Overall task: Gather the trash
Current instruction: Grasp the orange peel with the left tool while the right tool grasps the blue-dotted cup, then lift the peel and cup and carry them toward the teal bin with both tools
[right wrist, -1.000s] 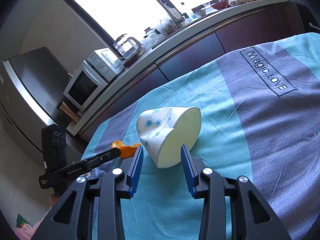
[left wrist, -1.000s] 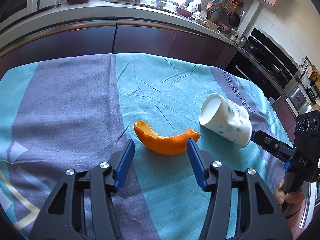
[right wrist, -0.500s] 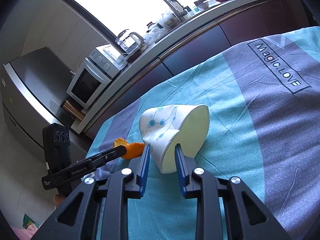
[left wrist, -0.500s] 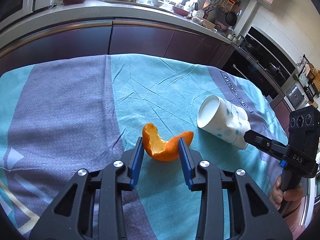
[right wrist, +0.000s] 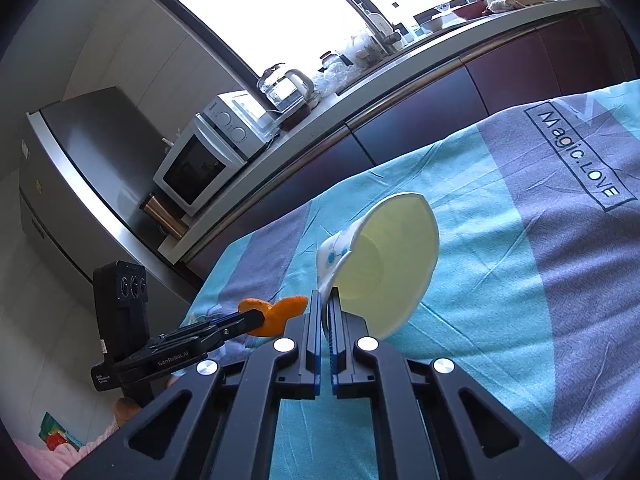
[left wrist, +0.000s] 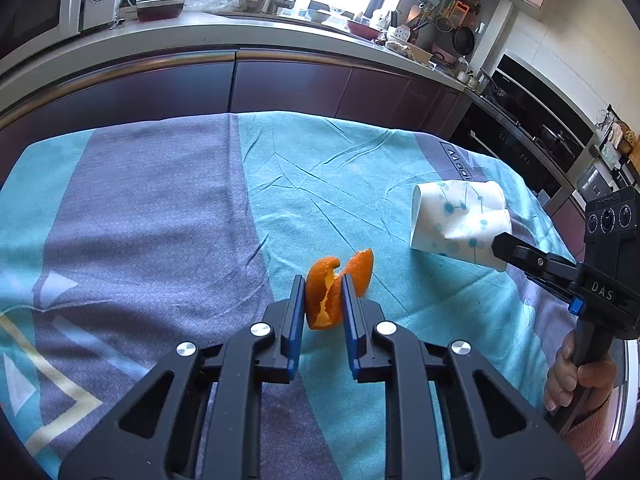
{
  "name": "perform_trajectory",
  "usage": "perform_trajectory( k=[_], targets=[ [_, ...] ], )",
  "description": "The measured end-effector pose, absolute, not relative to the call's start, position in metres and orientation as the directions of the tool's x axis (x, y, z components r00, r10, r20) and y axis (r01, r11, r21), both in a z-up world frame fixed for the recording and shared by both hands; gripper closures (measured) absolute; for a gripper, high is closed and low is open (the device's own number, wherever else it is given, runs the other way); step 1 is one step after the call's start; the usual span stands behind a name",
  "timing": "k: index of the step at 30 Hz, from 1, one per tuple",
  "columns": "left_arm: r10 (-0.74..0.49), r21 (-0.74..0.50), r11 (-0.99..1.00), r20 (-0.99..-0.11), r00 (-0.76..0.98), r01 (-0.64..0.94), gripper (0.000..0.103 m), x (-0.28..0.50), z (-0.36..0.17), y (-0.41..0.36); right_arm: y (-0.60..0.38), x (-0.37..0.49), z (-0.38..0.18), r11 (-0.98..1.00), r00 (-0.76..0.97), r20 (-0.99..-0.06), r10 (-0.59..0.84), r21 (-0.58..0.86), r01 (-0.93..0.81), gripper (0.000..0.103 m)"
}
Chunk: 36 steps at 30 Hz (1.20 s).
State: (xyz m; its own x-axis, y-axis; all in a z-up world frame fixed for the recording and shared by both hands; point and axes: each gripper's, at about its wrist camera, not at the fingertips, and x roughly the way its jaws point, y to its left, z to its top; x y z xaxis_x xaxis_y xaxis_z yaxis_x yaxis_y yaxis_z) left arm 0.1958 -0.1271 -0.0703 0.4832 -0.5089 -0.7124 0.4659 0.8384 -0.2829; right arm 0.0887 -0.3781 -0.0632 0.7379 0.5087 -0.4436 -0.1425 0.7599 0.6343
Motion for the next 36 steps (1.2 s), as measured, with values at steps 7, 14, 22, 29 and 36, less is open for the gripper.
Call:
perform_trajectory(
  k=[7,14,22,29,36],
  targets=[
    [-0.496,-0.271,0.848,-0.709,0.500,0.456,0.096,0.178,-0.067,-0.107,-0.363,0.084,-0.052,0.763,0.733,-0.428,0.529,0.617,-0.190,0.100],
    [-0.491,-0.263,0.854,-0.691,0.531,0.449,0.096,0.154,-0.059,-0.087,-0.348,0.078,-0.048,0.754,0.719,-0.420,0.554,0.620,-0.219,0.100],
    [-0.483,-0.270,0.867,-0.660,0.575,0.419,0.096,0.130,-0.042,-0.053,-0.325,0.068,-0.041,0.737,0.695,-0.405,0.594,0.619,-0.270,0.100],
    [-0.466,-0.289,0.882,-0.646,0.605,0.371,0.096,0.110,-0.034,-0.015,-0.299,0.062,-0.037,0.721,0.666,-0.396,0.632,0.616,-0.318,0.100],
    [-0.443,-0.304,0.896,-0.642,0.626,0.323,0.096,0.092,-0.033,0.019,-0.272,0.058,-0.037,0.692,0.628,-0.385,0.676,0.627,-0.359,0.100]
  ],
)
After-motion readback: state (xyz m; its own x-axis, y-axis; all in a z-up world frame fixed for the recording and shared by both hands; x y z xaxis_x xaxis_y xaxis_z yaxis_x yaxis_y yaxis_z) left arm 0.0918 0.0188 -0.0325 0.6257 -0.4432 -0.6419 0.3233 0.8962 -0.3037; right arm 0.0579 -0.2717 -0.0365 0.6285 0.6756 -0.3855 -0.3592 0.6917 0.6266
